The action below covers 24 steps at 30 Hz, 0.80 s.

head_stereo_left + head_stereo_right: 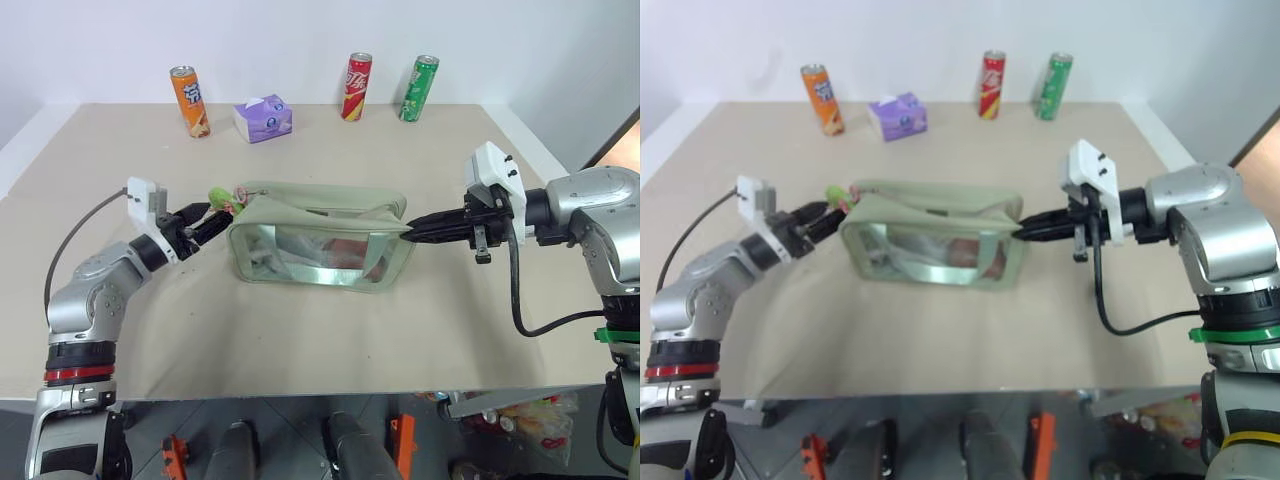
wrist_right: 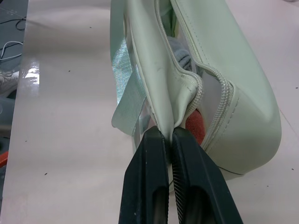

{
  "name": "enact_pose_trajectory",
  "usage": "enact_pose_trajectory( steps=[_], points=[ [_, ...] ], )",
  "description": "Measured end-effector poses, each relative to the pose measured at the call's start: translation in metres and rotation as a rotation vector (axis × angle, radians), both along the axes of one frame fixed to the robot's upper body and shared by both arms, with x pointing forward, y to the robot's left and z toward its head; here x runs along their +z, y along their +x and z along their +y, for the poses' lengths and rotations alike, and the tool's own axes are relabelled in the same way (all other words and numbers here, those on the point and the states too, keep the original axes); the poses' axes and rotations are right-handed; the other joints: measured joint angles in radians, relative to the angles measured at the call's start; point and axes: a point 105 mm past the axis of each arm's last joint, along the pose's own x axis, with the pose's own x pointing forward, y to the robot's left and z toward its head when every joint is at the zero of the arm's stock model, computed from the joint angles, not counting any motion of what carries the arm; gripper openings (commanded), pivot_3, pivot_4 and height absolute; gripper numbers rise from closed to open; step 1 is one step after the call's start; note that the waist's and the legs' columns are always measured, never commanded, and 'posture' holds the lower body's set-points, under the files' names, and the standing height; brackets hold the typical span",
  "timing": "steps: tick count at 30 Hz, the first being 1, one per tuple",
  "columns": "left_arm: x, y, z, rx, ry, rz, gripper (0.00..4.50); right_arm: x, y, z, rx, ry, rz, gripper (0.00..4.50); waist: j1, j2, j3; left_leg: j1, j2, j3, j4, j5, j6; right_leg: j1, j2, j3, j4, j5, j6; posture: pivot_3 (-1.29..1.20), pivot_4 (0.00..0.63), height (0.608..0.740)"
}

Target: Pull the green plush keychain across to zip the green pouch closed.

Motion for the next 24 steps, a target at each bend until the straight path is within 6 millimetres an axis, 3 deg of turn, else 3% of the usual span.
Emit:
enact_pose_trajectory(
  steps=[6,12,24],
  points=[
    [0.001,0.002,-0.008,-0.014,0.013,-0.01,0.24,0.001,0.0,0.001,-0.004,0.002,-0.006,0.0,0.0,0.0,0.0,0.0,0.0,0.0,0.0,0.0,0.0,0.0,0.0,0.0,0.0,0.0,0.0,0.0,0.15,0.74],
    [0.014,0.011,-0.011,-0.005,0.047,-0.056,0.24,0.0,0.0,0.002,0.0,0.006,-0.006,0.0,0.0,0.0,0.0,0.0,0.0,0.0,0.0,0.0,0.0,0.0,0.0,0.0,0.0,0.0,0.001,0.0,0.15,0.74],
    [0.102,0.017,-0.025,-0.062,0.08,-0.304,0.24,-0.001,0.001,0.005,0.008,0.017,-0.004,0.0,0.002,0.0,0.0,-0.002,-0.001,-0.001,0.001,0.0,0.0,0.0,0.0,0.0,-0.001,0.0,0.002,0.0,0.15,0.74]
  ],
)
